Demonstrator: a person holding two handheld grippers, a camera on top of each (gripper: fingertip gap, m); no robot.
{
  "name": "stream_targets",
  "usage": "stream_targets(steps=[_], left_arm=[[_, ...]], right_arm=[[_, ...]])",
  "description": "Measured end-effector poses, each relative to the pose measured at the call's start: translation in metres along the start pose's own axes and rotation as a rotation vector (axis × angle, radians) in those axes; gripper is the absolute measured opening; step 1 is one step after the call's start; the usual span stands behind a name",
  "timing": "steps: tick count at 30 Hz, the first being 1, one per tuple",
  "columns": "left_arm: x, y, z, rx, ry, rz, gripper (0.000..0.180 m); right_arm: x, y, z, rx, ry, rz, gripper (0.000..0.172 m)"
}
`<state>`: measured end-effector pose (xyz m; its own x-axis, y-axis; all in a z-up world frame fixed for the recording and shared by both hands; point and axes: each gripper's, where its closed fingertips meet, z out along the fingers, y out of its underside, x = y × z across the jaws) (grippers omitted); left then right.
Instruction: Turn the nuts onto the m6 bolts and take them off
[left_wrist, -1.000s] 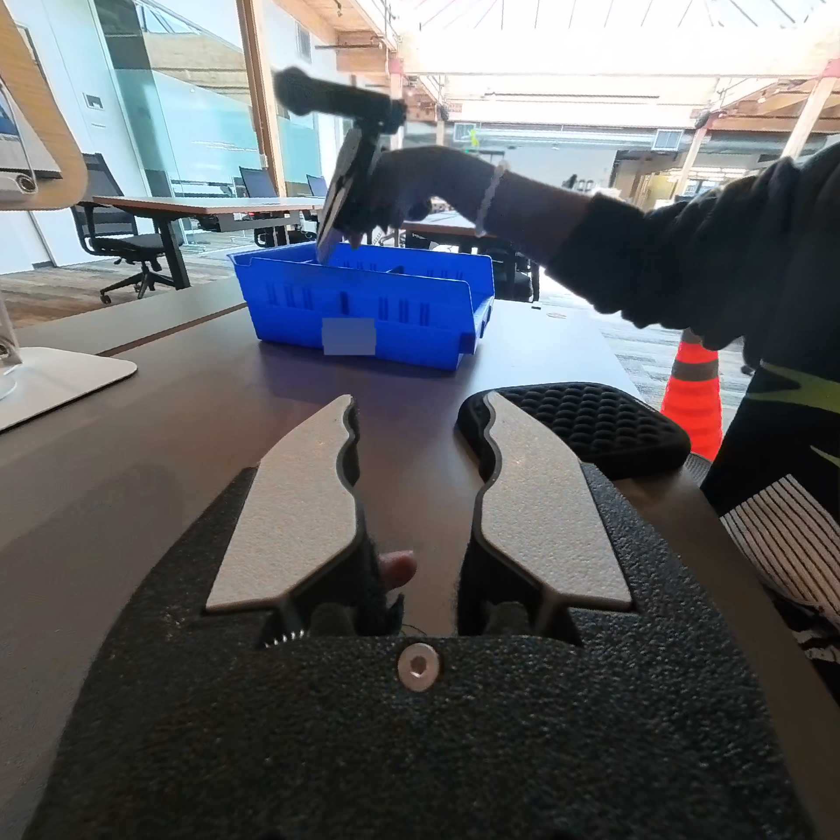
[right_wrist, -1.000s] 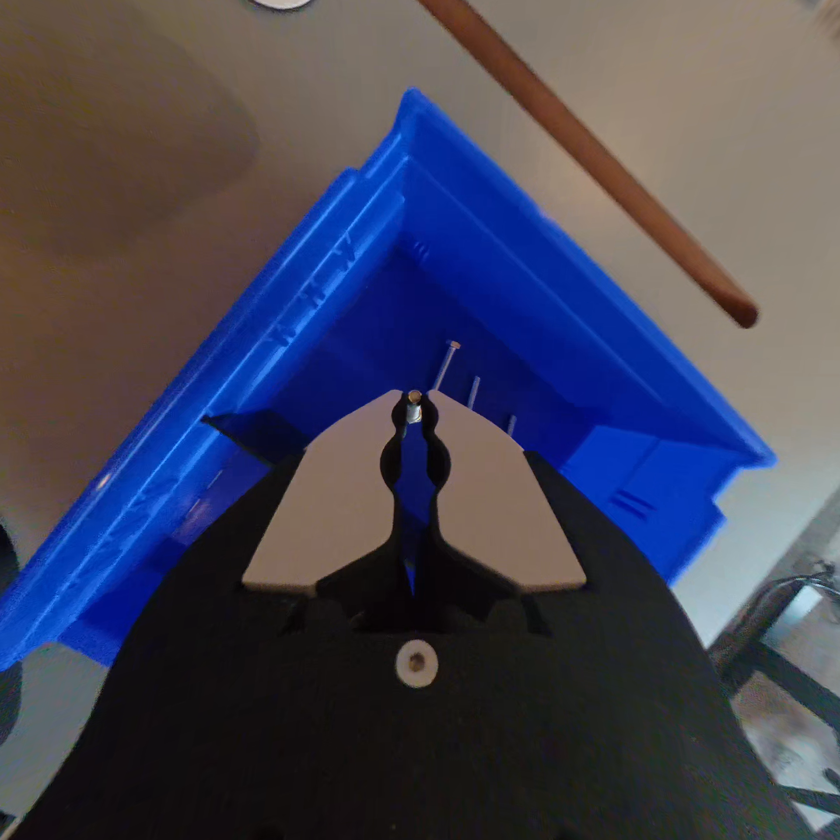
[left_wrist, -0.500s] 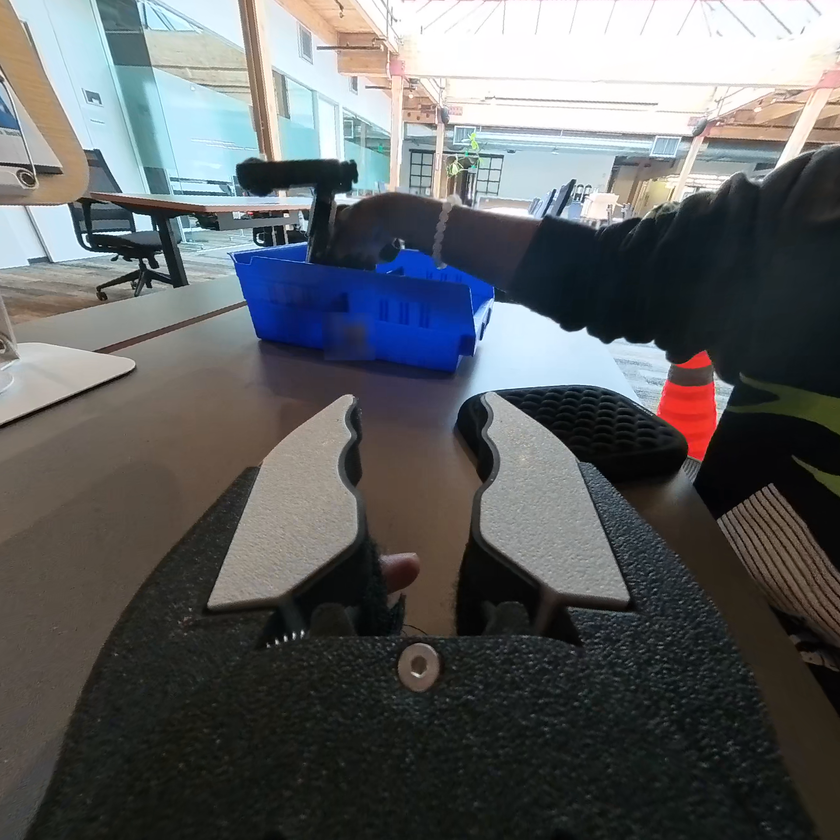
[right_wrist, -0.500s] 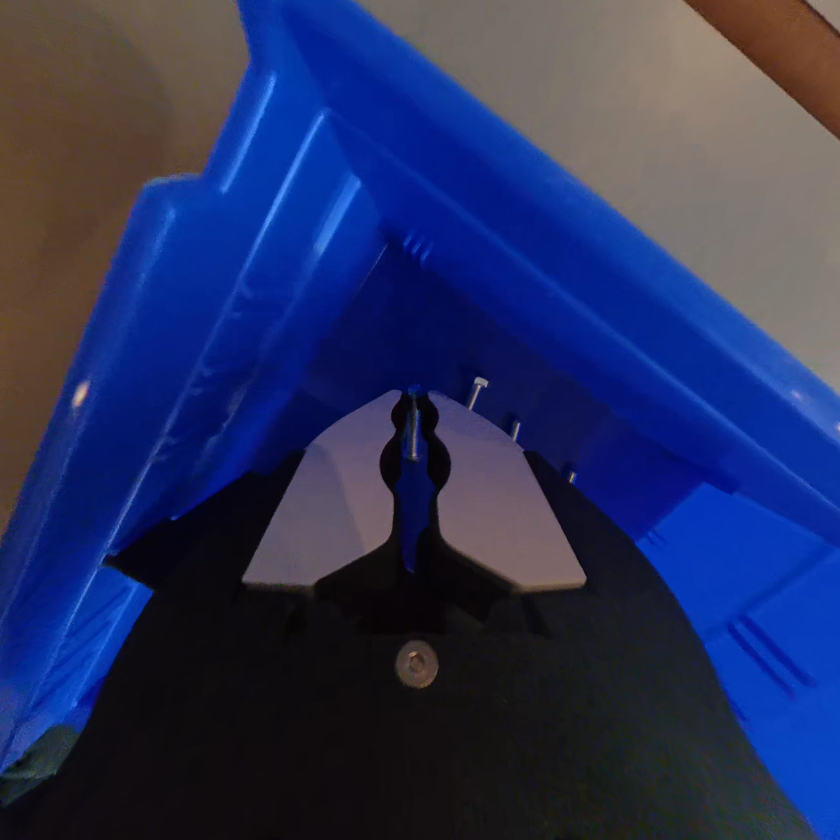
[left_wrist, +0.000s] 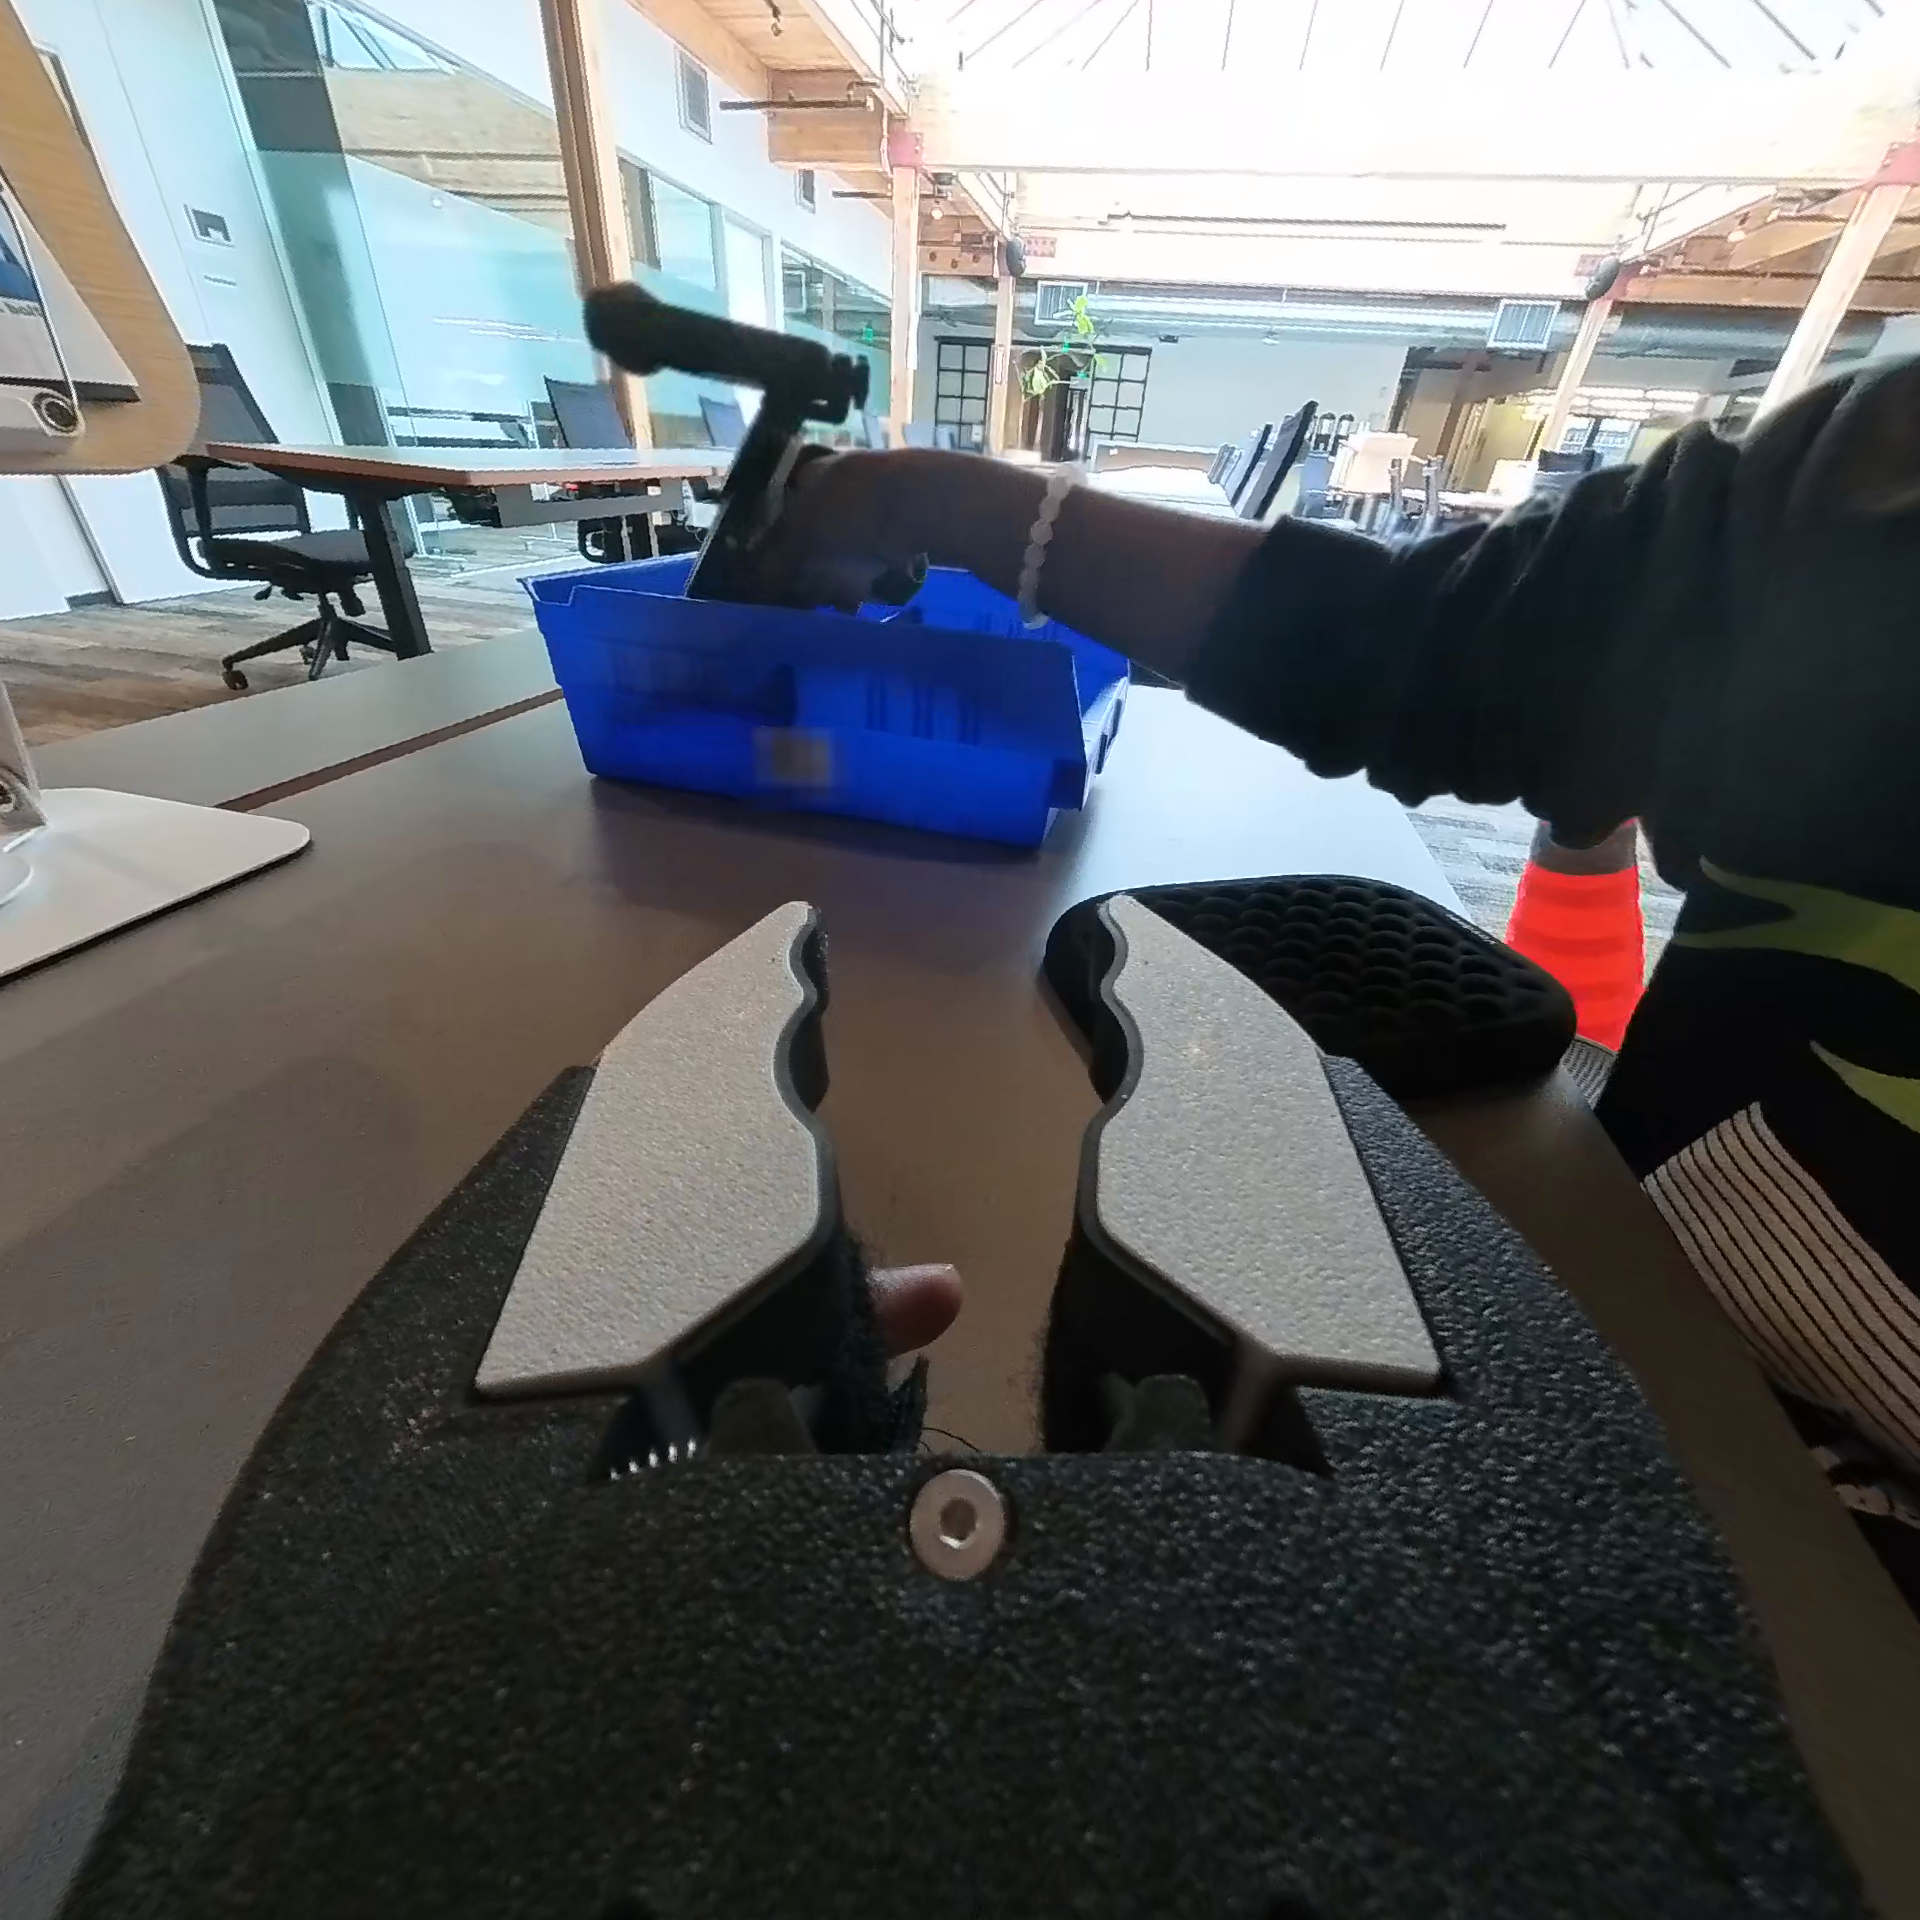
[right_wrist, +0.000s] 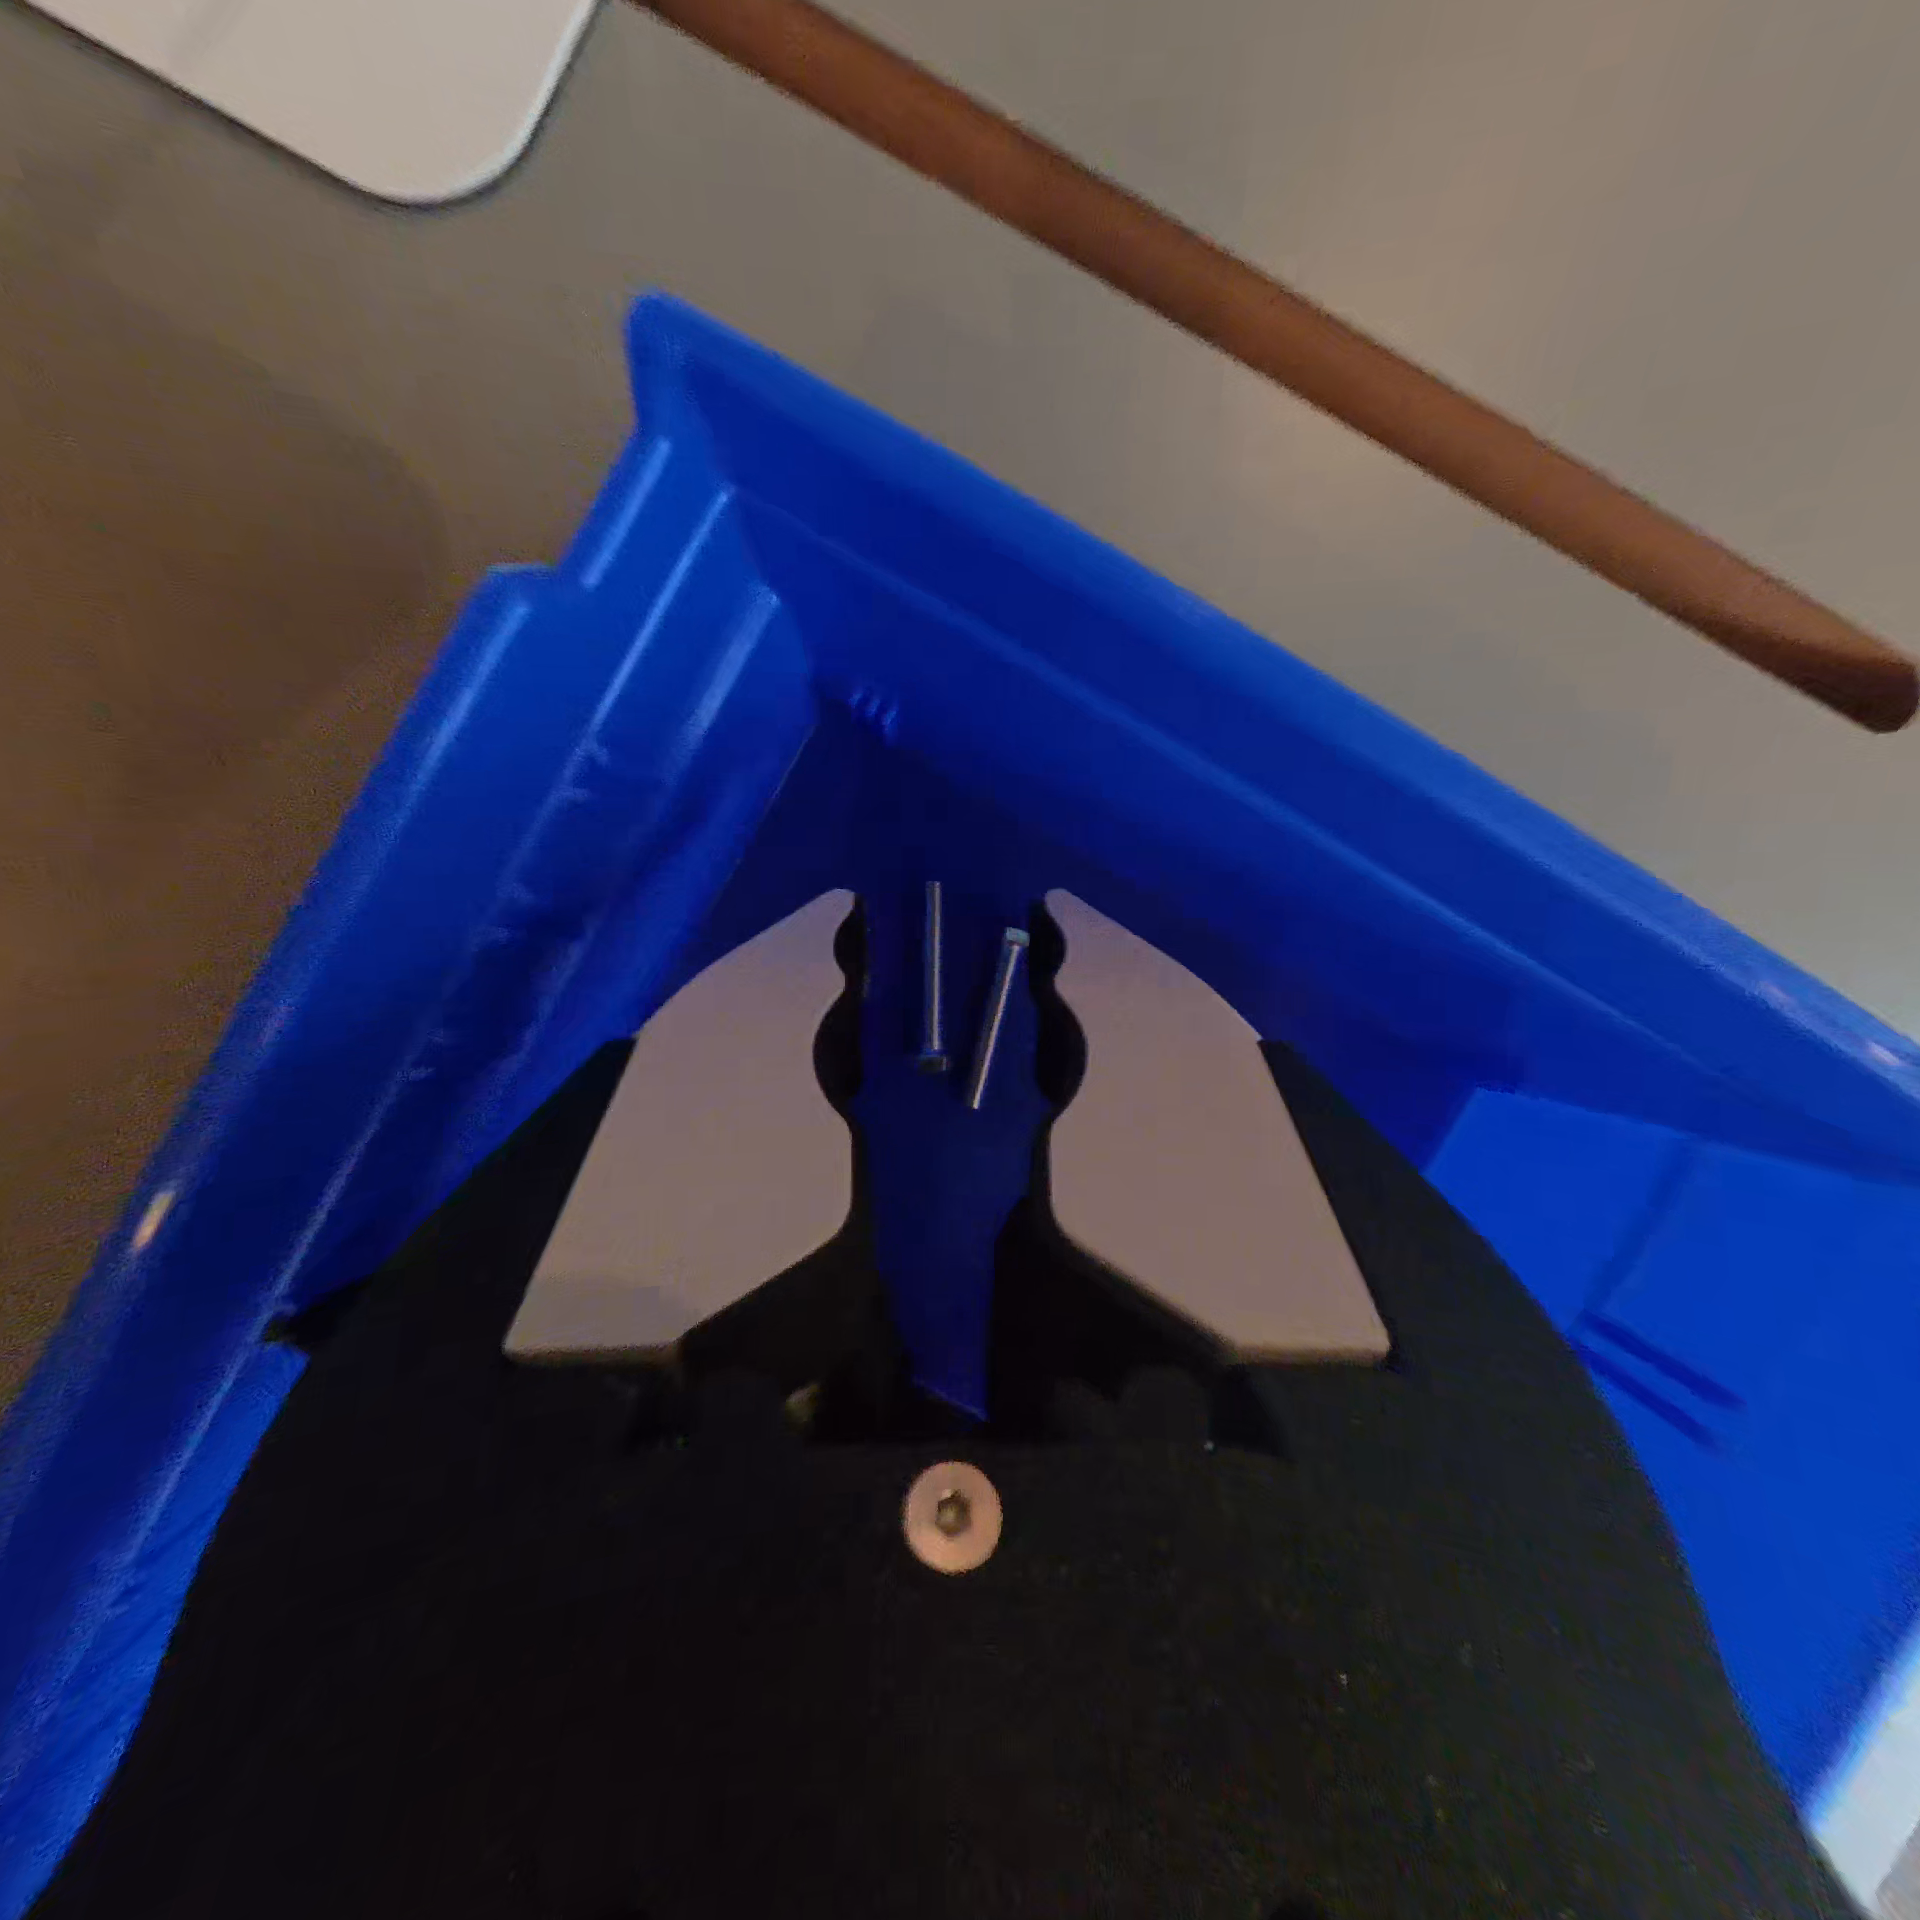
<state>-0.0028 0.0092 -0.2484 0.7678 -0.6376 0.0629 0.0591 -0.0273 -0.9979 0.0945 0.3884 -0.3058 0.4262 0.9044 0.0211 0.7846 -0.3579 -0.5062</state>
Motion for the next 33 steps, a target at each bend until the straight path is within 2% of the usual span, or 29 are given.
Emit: stream_targets(steps=[6,10,15,18,22,25,33], left_arm=[[-0.001,0.001,0.001,-0.006,-0.012,0.005,0.042],[-0.003,0.001,0.001,-0.008,-0.03,0.003,0.042],[-0.011,0.0,-0.001,0.004,-0.078,-0.025,0.044],[-0.017,0.0,-0.001,0.005,-0.105,-0.046,0.045],[-0.016,0.001,-0.001,-0.005,-0.112,-0.03,0.046],[-0.014,0.002,0.0,-0.017,-0.111,-0.003,0.046],[-0.02,0.002,-0.003,-0.023,-0.145,0.009,0.046]], right_arm=[[-0.009,-0.013,-0.05,0.213,0.088,0.003,0.051],[-0.026,-0.01,-0.083,0.339,0.136,0.006,0.064],[-0.065,0.016,-0.12,0.405,0.165,0.008,0.09],[-0.095,0.039,-0.139,0.439,0.163,0.037,0.094],[-0.126,0.069,-0.151,0.477,0.174,0.108,0.089],[-0.138,0.092,-0.145,0.462,0.219,0.163,0.084],[-0.151,0.117,-0.108,0.351,0.298,0.155,0.048]])
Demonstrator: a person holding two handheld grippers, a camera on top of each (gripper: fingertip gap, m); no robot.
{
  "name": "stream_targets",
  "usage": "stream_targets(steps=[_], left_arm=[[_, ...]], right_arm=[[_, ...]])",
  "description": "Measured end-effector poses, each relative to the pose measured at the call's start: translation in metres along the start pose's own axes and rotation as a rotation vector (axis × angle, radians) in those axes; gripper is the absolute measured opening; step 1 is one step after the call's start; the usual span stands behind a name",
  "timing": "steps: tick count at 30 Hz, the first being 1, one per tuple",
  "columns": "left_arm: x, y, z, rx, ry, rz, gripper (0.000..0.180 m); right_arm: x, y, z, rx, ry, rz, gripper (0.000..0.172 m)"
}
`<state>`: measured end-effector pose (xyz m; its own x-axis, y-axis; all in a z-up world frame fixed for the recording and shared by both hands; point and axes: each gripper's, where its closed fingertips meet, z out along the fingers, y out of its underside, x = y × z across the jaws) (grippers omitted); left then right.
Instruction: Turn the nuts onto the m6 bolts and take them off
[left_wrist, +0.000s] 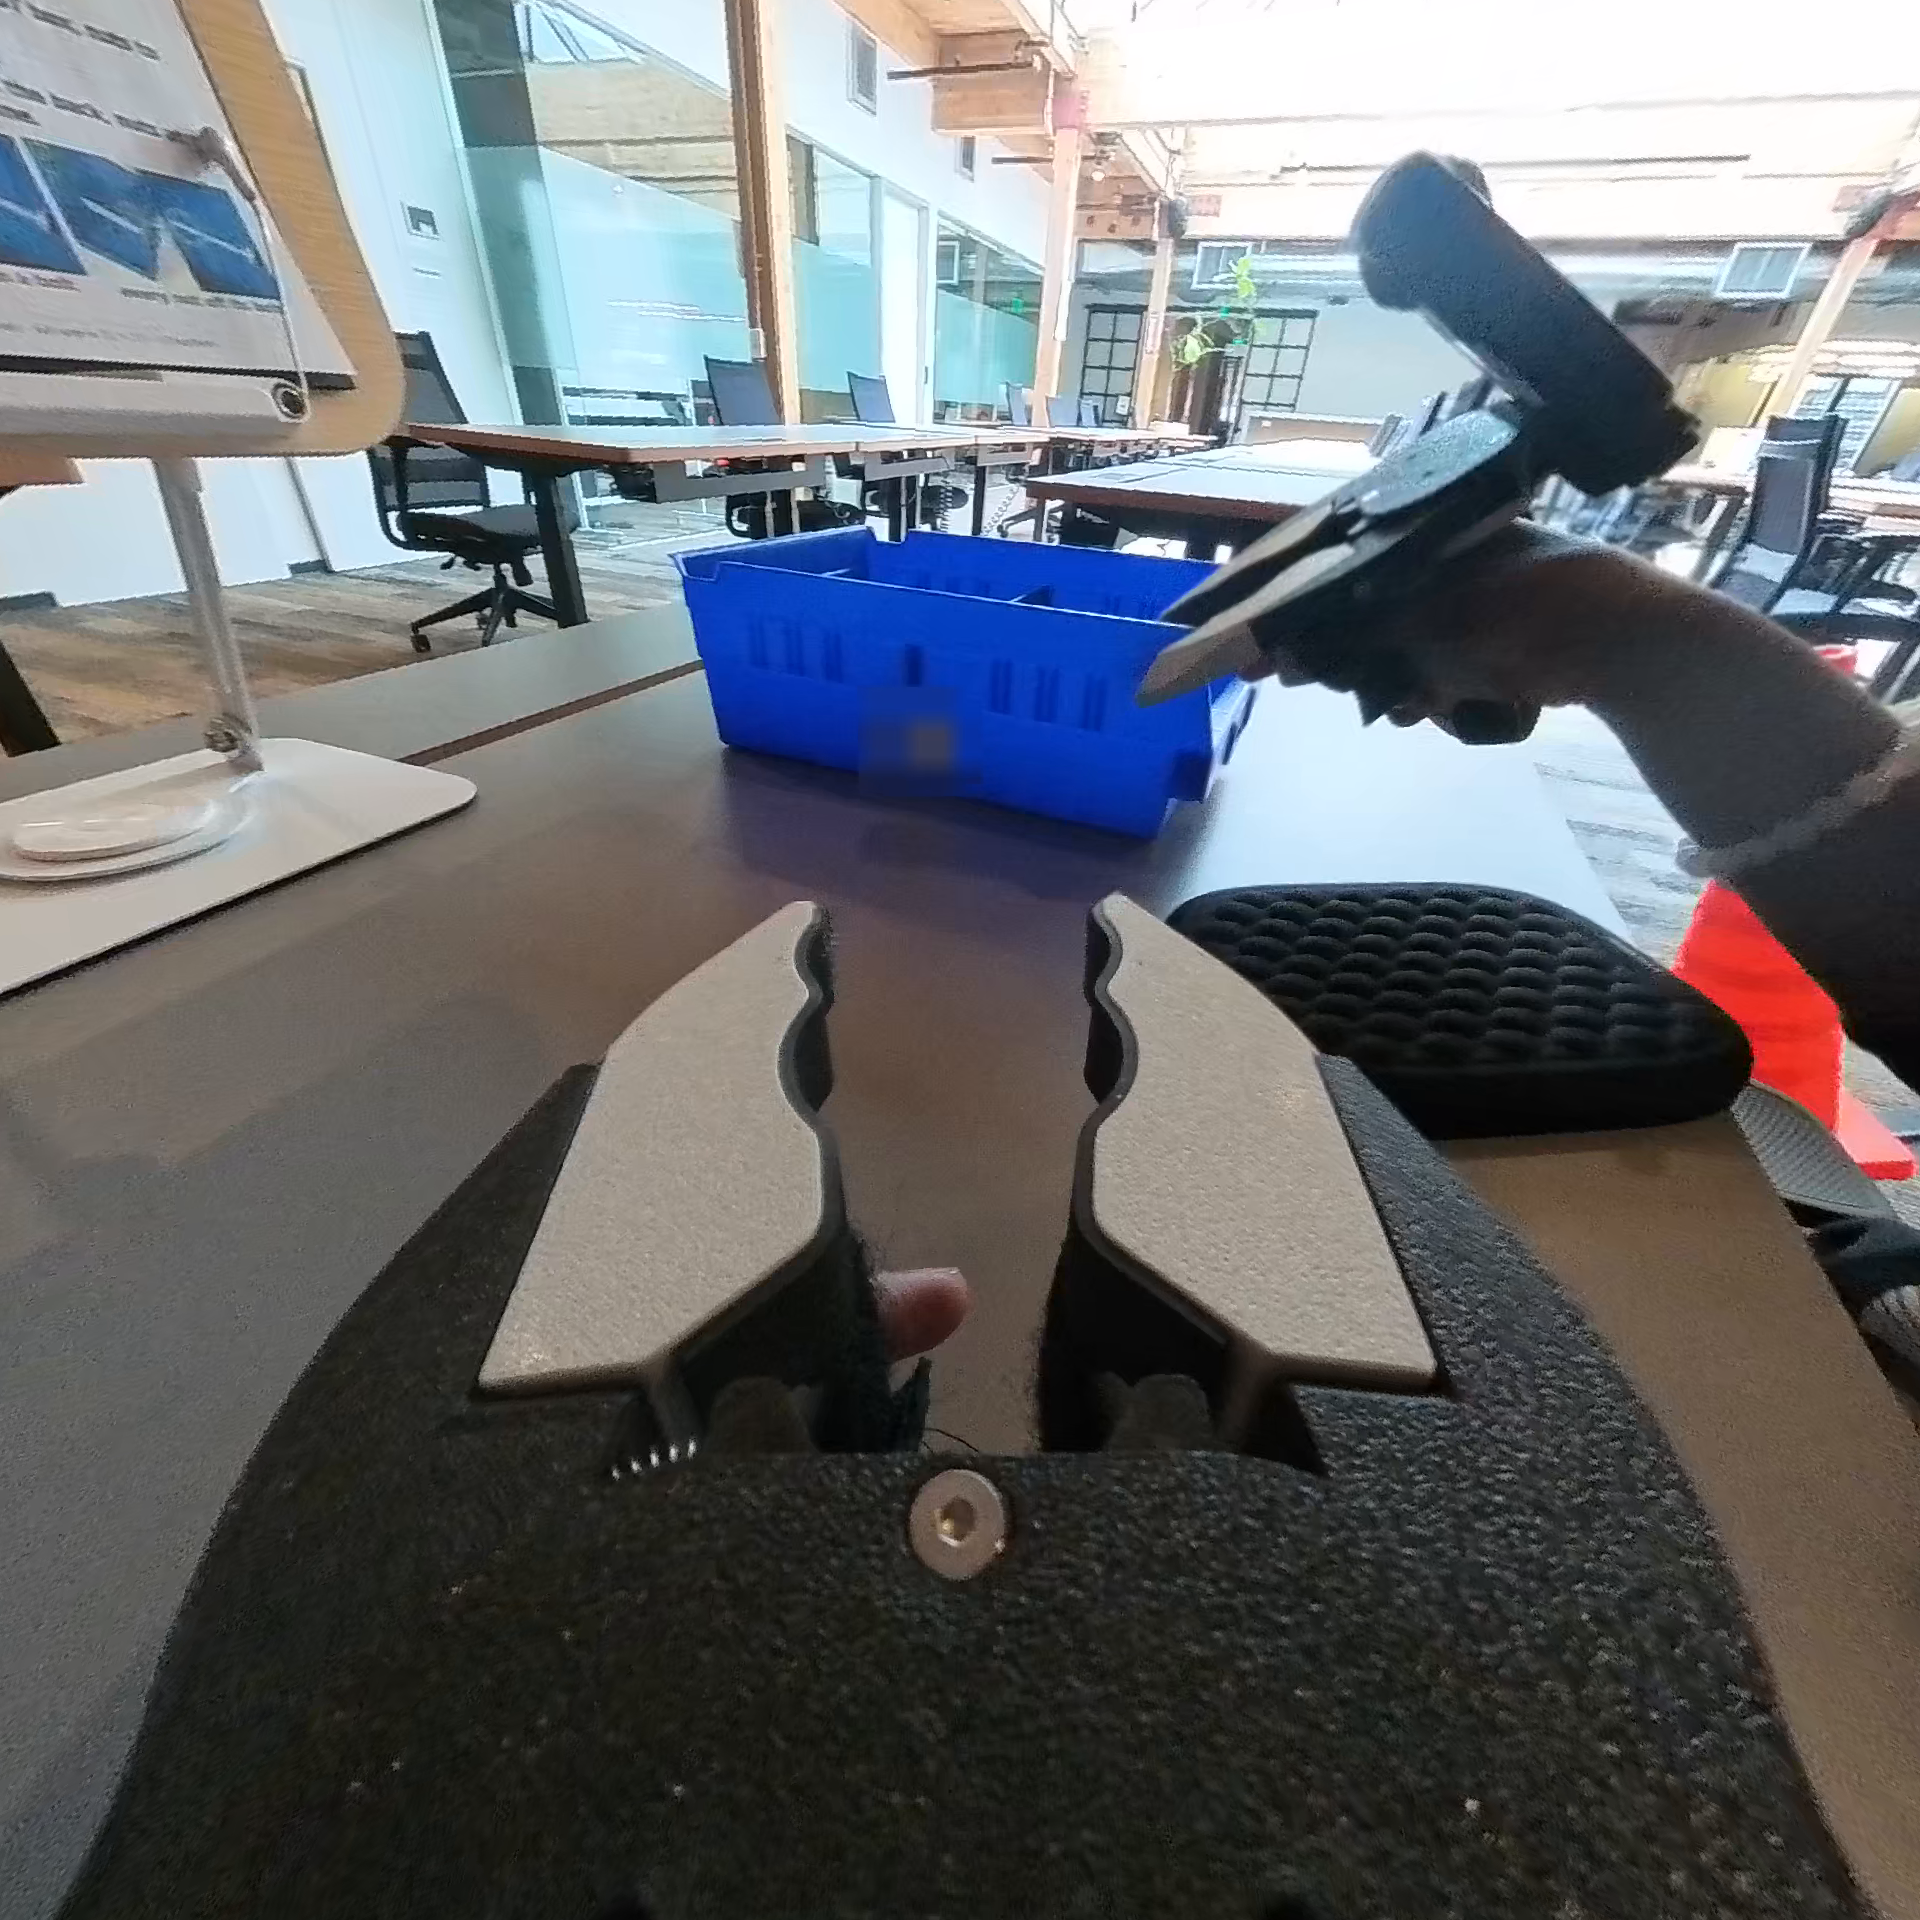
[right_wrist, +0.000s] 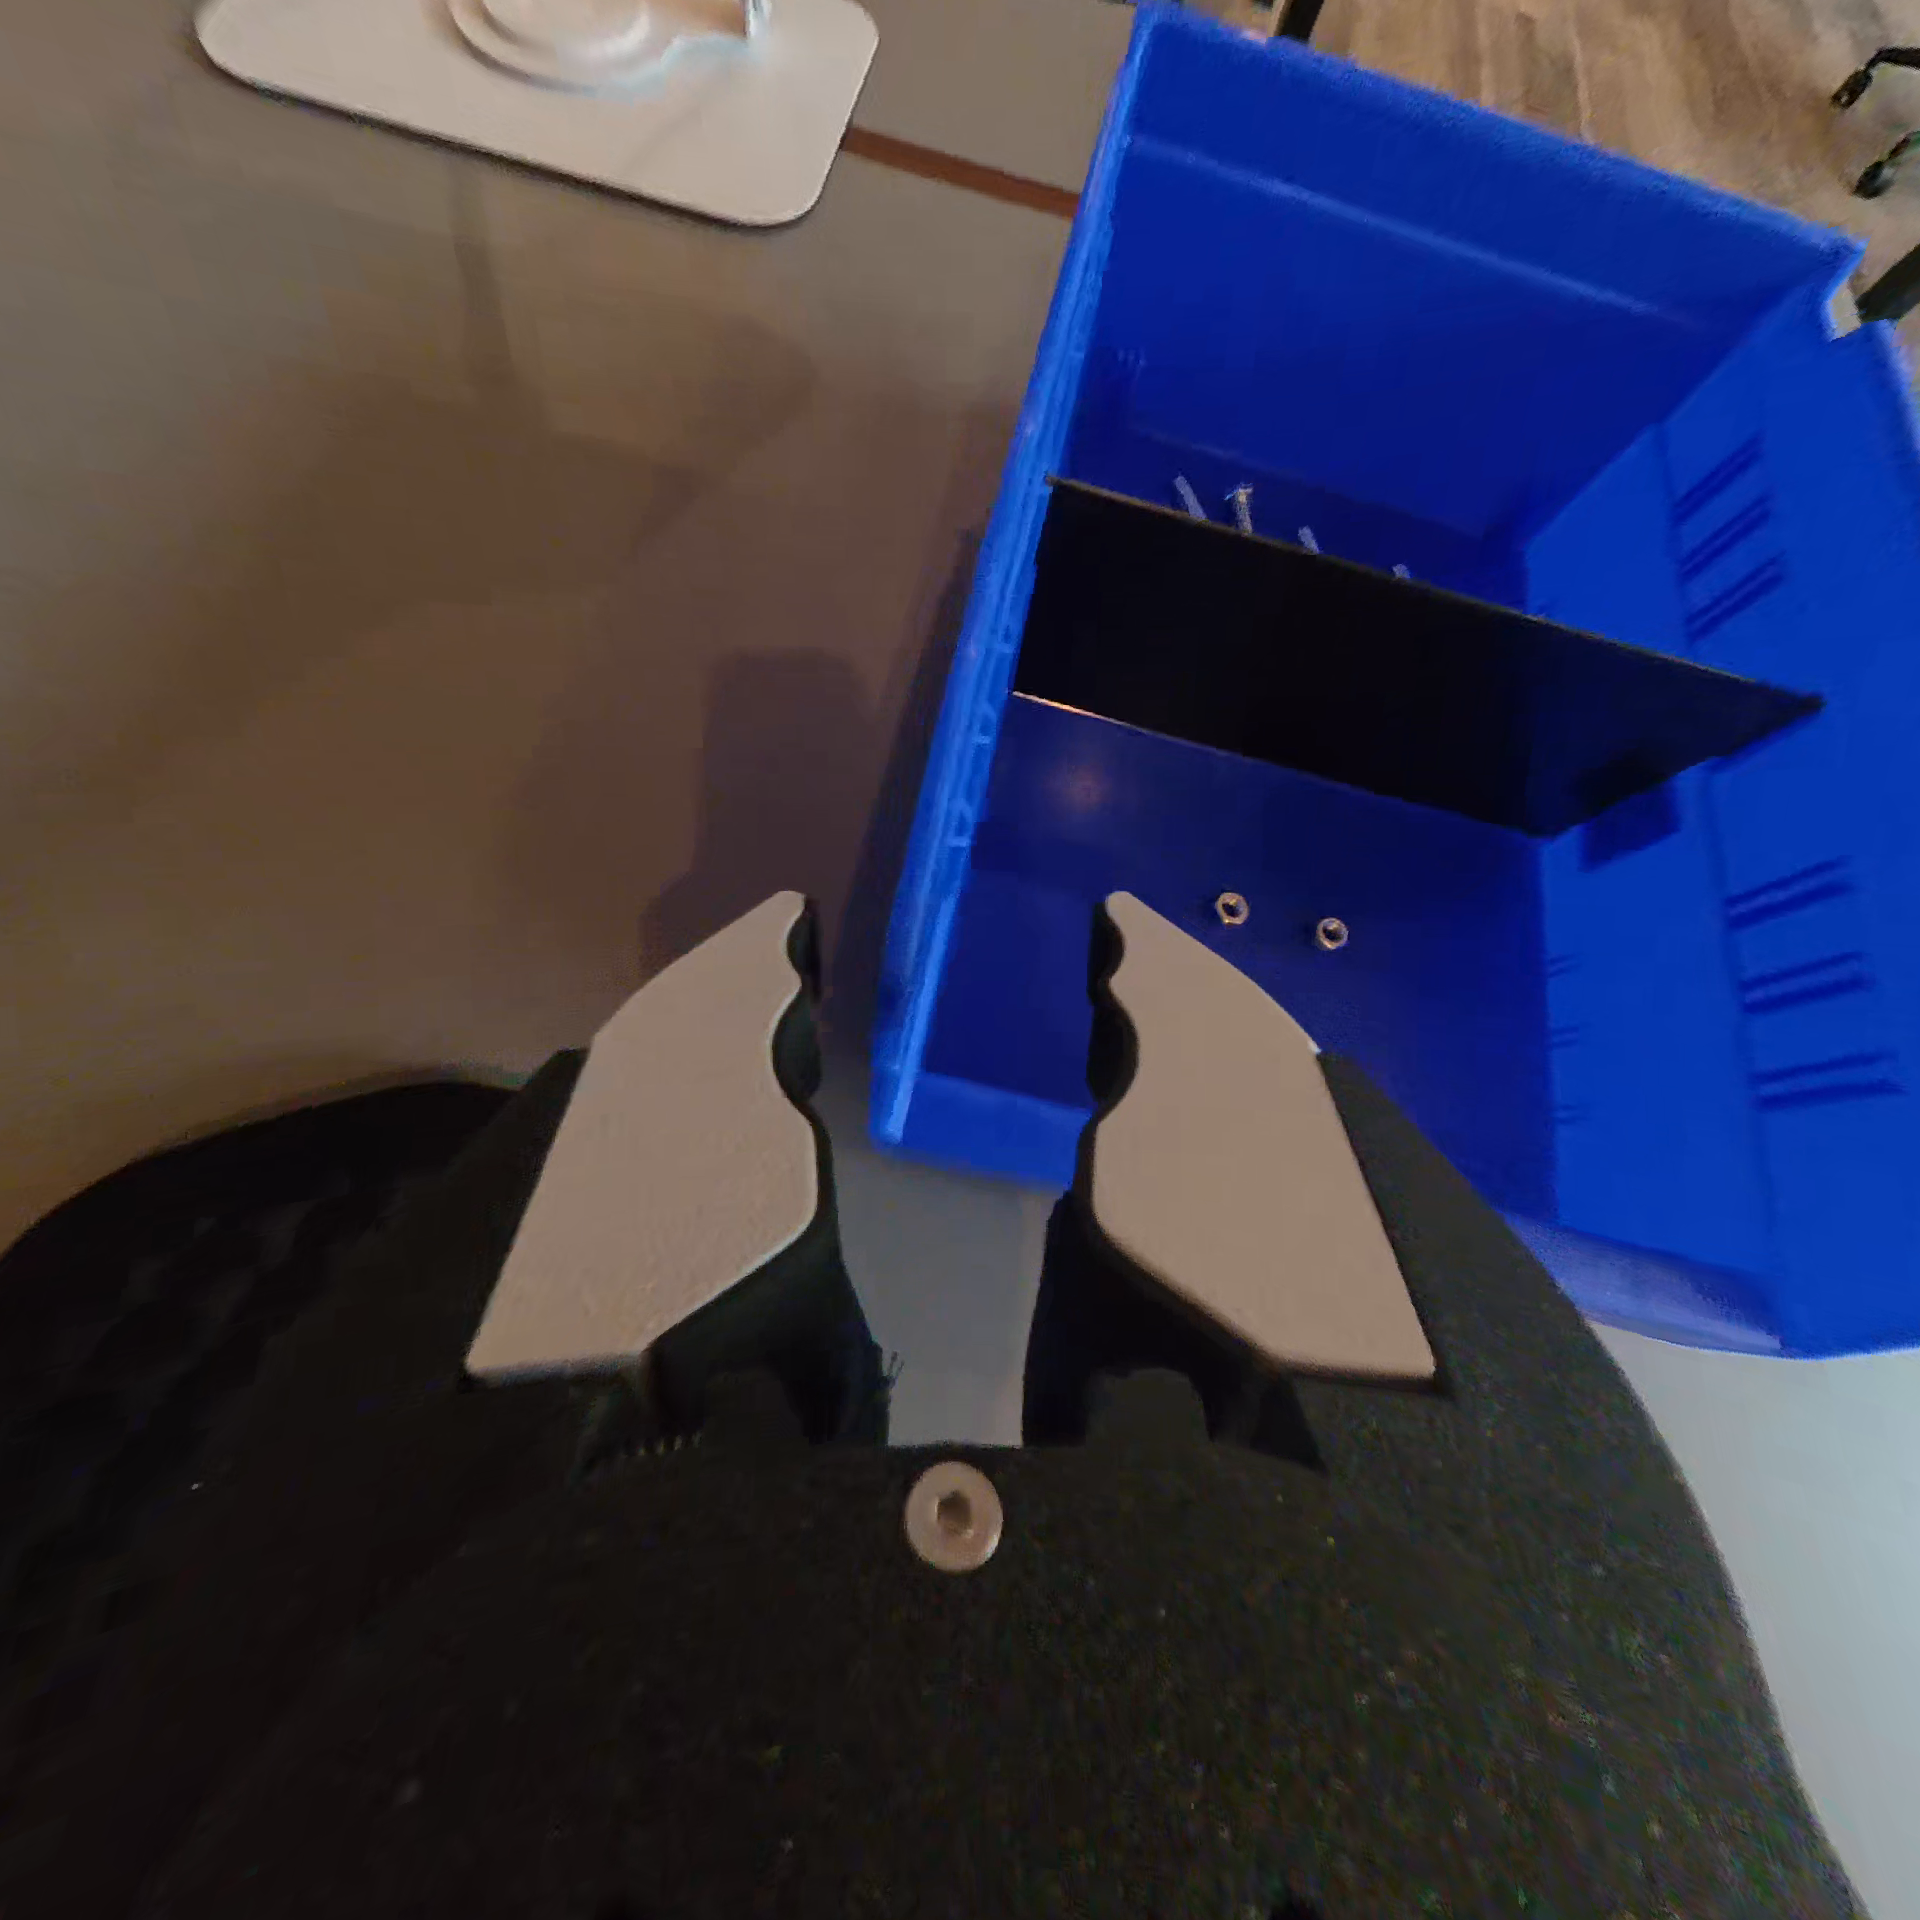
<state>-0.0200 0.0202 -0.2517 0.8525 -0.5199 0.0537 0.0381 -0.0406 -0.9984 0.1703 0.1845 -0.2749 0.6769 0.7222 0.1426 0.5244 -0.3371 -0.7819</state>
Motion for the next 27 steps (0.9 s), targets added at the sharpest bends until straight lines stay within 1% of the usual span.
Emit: stream_targets(steps=[1,2,3,9,14,22,27], left_arm=[[-0.002,0.0,0.0,0.001,-0.01,0.002,0.046],[-0.003,0.0,-0.001,0.001,-0.018,0.002,0.046],[-0.005,0.0,-0.001,0.003,-0.025,0.0,0.046],[-0.009,-0.001,-0.002,-0.001,-0.051,0.001,0.046],[-0.006,-0.001,-0.001,-0.004,-0.045,0.011,0.046],[-0.013,-0.004,-0.004,-0.005,-0.096,0.006,0.047],[-0.028,-0.005,-0.009,-0.013,-0.171,-0.003,0.056]], right_arm=[[-0.002,0.001,0.003,-0.006,0.001,-0.022,0.039],[-0.004,0.001,0.006,-0.007,0.003,-0.048,0.021],[-0.006,0.0,0.008,-0.004,0.012,-0.07,0.008],[-0.013,-0.005,0.012,-0.023,0.072,-0.15,0.007],[-0.031,-0.011,0.013,0.007,0.068,-0.169,0.007],[-0.075,-0.021,0.015,0.052,0.02,-0.183,0.006],[-0.11,-0.032,0.018,0.083,-0.007,-0.18,0.006]])
